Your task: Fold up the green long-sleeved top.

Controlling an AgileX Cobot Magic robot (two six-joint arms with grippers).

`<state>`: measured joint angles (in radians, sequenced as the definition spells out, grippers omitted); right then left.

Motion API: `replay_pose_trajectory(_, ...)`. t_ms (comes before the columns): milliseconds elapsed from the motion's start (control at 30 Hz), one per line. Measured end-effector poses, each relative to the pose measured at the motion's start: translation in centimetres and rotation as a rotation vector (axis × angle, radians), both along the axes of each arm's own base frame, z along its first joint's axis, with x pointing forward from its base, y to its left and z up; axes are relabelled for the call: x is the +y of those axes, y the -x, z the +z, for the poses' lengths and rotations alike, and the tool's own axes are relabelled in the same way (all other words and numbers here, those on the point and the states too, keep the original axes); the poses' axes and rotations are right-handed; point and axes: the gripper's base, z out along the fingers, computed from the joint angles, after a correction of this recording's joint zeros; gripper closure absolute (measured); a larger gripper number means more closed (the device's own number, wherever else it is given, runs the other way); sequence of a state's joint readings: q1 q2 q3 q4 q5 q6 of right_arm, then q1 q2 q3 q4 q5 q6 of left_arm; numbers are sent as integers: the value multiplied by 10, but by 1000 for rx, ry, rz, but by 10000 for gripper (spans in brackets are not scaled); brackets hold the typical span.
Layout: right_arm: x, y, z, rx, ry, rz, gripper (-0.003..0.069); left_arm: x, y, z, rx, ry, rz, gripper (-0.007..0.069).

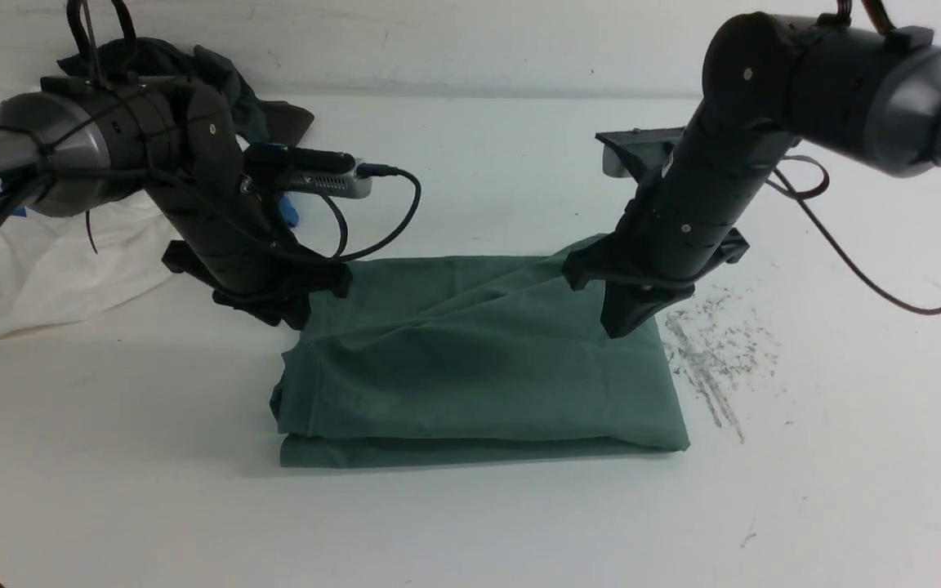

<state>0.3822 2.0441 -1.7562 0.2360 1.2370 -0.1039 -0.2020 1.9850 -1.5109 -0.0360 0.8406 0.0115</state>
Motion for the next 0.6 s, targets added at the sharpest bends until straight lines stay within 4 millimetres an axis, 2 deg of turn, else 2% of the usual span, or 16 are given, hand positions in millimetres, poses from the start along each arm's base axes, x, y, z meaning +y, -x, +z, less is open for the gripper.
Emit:
replay_pose_trajectory(133, -2, -1, 0, -10, 20, 5, 673, 10, -1, 6, -30, -84, 81, 284)
replay_pose_trajectory(200, -2, -3, 2, -22, 24, 8, 673, 11, 1, 10, -21, -90, 113, 276)
replay_pose_trajectory(300, -1, -7, 9, -50, 19, 9, 673, 6, 6, 13, 5, -77, 106, 318)
replay_pose_trajectory(433, 6, -23, 18, -111, -3, 12, 673, -24, 16, 12, 55, 11, -23, 543)
replay_pose_trajectory(467, 8, -29, 13, -113, -2, 17, 673, -32, 18, 13, 61, 40, -52, 585)
replay_pose_trajectory(533, 14, -43, 1, -119, -1, 28, 673, -46, 22, 12, 71, 87, -101, 620)
replay_pose_trajectory(600, 16, -49, -6, -119, 2, 31, 673, -50, 22, 11, 74, 103, -114, 625)
